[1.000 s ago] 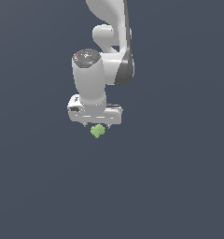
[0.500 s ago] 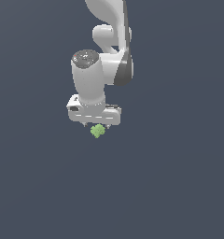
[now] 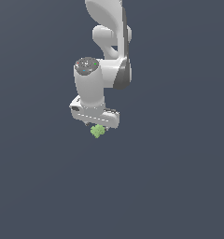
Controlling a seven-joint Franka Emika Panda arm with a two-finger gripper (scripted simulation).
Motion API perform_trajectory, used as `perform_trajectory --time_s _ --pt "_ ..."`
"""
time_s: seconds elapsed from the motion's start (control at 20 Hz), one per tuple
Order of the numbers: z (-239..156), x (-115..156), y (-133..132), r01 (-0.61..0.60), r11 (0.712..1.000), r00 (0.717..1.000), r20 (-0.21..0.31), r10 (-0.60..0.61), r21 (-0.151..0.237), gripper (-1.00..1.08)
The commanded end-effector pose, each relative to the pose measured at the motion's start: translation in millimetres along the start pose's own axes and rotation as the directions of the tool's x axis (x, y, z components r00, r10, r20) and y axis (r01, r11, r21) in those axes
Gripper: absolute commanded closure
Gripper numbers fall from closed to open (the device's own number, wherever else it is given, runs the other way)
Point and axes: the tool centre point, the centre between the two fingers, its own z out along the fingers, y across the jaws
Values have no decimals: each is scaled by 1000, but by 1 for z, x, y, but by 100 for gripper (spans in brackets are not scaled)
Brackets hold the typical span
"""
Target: Pick up the object and move it to a goal position.
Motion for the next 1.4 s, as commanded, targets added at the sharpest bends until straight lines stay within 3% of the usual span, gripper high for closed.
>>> perform_trajectory --time_s 0.0,0.65,1.0,1.35 --pt "10 -7 3 -65 998 998 3 65 0 -92" --pt "54 -42 21 -384 923 923 13 384 -12 -92" --pt "63 -51 25 -450 893 893 13 450 -16 -92" --pt "66 -51 25 -451 892 892 14 452 -17 -92"
